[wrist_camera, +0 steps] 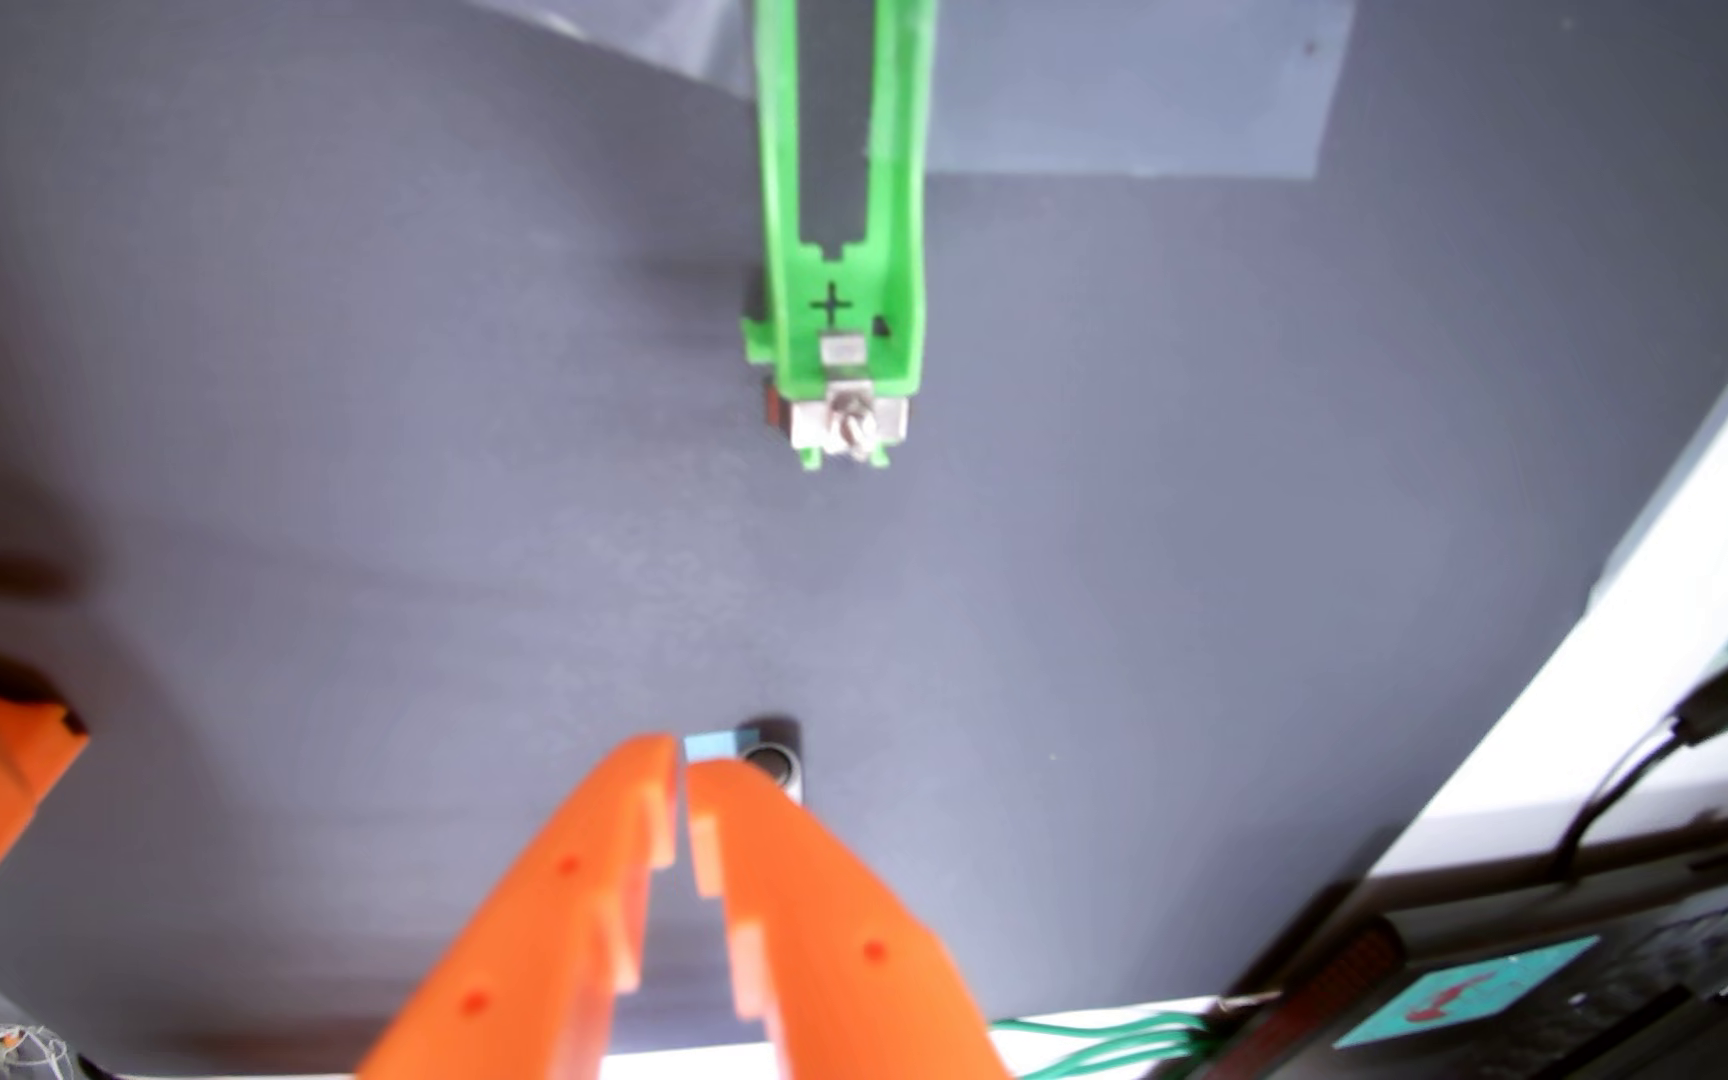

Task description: Insert Battery

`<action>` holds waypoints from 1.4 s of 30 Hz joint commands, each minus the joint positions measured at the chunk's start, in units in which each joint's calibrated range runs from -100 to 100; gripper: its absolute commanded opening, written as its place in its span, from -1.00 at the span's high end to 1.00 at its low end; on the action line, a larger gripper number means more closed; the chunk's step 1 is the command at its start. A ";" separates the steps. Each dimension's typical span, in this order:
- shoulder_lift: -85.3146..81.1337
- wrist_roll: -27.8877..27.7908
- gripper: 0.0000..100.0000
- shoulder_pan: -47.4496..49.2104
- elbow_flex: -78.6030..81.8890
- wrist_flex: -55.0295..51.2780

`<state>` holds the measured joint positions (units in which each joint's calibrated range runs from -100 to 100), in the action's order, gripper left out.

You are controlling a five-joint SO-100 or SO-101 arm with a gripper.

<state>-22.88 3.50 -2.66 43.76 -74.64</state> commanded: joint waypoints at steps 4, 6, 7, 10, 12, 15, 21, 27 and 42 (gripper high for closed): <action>-0.92 -5.82 0.96 -0.41 -1.39 -1.14; -1.17 -6.07 0.97 -0.64 -1.84 -1.48; -1.42 -6.18 0.97 -1.59 -1.84 -1.22; -3.01 -6.54 0.97 -4.89 -2.20 -1.14; -4.34 -6.59 0.97 -6.90 -2.83 -1.31; -6.01 -7.88 0.97 -9.73 -4.00 -1.90; -5.34 -11.12 0.97 -18.71 -4.27 -1.99; -2.67 -17.09 0.97 -26.26 -4.45 -2.83; -2.01 -22.96 0.96 -27.33 -5.18 -0.63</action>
<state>-25.04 -18.77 -29.05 40.33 -76.65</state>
